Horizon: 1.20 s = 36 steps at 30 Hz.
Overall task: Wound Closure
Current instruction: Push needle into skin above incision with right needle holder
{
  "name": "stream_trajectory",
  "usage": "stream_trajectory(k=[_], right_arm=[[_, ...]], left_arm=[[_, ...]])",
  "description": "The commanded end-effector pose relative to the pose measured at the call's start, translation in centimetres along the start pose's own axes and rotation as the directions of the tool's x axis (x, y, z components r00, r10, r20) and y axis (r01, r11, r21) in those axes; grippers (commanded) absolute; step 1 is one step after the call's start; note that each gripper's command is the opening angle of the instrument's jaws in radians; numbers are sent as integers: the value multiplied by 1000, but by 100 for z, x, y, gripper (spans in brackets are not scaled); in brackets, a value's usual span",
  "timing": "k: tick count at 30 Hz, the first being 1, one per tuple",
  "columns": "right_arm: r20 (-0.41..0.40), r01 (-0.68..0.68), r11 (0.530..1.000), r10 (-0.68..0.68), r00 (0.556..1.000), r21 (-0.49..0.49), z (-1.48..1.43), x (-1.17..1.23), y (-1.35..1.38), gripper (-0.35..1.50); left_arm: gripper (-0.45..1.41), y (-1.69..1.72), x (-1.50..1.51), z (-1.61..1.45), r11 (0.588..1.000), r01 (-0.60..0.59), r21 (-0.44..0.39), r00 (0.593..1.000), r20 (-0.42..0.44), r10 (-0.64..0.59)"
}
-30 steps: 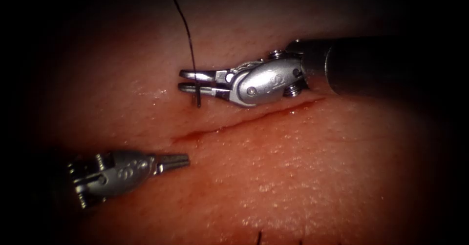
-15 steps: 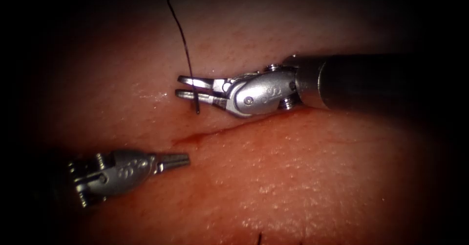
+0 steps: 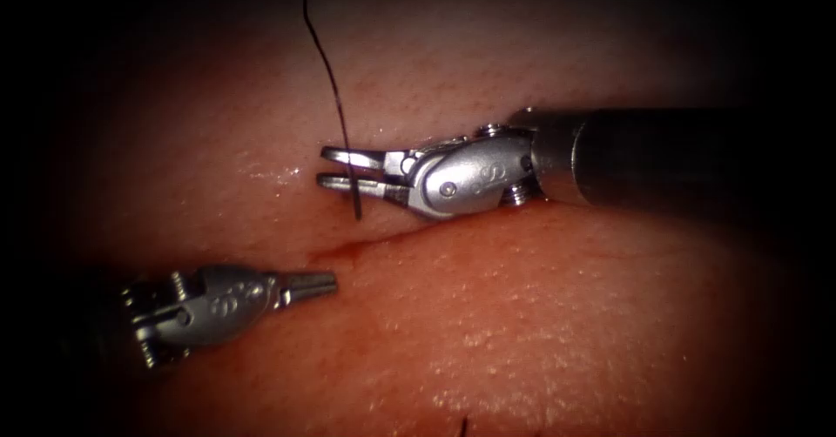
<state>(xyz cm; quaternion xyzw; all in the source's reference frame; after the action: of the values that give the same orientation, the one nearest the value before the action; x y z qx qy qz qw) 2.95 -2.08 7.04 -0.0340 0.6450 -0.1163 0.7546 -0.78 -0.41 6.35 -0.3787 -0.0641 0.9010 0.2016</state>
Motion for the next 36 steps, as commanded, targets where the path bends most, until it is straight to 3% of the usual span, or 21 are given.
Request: stream_trajectory(k=[1, 7, 12, 20, 23, 28, 36], right_arm=[[9, 22, 1000, -22, 1000, 13, 8, -6, 2, -35], [35, 123, 991, -124, 992, 43, 7, -3, -4, -35], [65, 271, 961, -274, 959, 58, 5, 7, -13, -35], [108, 295, 950, -306, 946, 103, 1, -5, -4, -35], [84, 263, 963, -267, 960, 57, 0, -1, 2, -35], [40, 169, 986, -169, 985, -9, 3, 27, 27, -35], [-70, -93, 996, 92, 993, -6, 18, 42, 86, -35]], left_arm=[[-45, -2, 0, 8, 1000, -1, 1, 1000, -1, 1], [-45, -2, 0, 7, 1000, -2, 1, 1000, -1, 2], [-45, -2, -1, 7, 1000, -2, 1, 1000, -1, 2], [-45, -1, -1, 6, 1000, 4, 1, 1000, 0, -4], [-45, -1, 0, 7, 1000, 5, 3, 1000, 0, -5], [-45, 1, 4, 14, 1000, 9, 10, 1000, 2, -9], [-45, 7, 8, 25, 1000, 13, 18, 1000, 0, -13]])
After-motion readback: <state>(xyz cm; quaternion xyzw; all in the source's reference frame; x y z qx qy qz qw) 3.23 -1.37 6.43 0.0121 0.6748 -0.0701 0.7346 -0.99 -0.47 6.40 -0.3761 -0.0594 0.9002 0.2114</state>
